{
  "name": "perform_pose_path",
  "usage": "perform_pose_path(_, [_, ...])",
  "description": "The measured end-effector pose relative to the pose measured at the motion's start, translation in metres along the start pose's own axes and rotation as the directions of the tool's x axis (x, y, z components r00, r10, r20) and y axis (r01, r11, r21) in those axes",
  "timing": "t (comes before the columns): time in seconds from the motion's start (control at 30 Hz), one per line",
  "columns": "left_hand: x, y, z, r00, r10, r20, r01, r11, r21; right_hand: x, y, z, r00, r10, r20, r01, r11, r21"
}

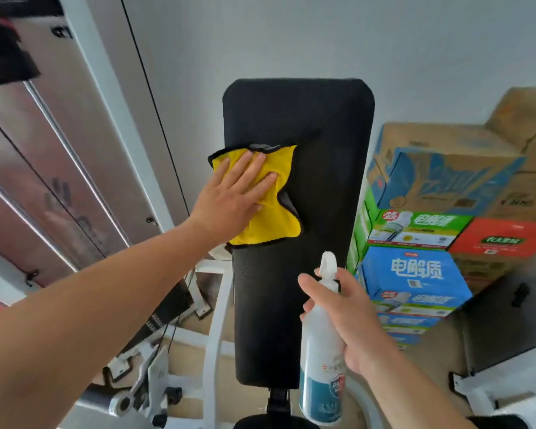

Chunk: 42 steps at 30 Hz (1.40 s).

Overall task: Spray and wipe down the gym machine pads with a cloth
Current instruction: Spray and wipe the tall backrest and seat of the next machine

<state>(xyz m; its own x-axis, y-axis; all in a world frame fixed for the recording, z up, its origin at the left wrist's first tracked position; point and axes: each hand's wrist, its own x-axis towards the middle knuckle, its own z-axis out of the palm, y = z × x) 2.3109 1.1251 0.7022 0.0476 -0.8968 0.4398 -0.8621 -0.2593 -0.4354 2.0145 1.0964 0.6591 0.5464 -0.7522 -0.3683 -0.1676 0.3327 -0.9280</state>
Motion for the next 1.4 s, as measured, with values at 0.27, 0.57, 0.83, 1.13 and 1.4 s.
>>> perform_pose_path(0.27, [0.091, -0.022, -0.035, 0.997, -0.024, -0.074, 0.015, 0.992, -0.125, 0.015, -0.073, 0.012, 0.994, -0.035, -0.102, 0.041, 0.998, 0.049])
perform_pose_path(0.57, [0.105, -0.023, -0.025, 0.998, 0.04, -0.039, -0.044, 0.992, -0.119, 0.024, -0.15, 0.041, 0.988, -0.115, -0.103, 0.114, 0.993, -0.015])
perform_pose_path(0.83, [0.114, -0.086, -0.039, 0.839, -0.542, 0.04, 0.351, 0.484, -0.802, 0.035, -0.251, 0.06, 0.997, -0.031, 0.078, 0.041, 0.99, -0.132])
perform_pose_path(1.13, [0.125, -0.05, -0.053, 0.524, -0.716, 0.461, 0.561, -0.118, -0.82, 0.07, -0.302, 0.06, 0.995, 0.017, 0.102, -0.003, 0.991, -0.136])
perform_pose_path(1.4, [0.148, -0.072, -0.052, 0.725, -0.677, 0.129, 0.468, 0.347, -0.813, 0.09, -0.302, 0.046, 0.987, 0.053, 0.15, -0.033, 0.99, -0.138])
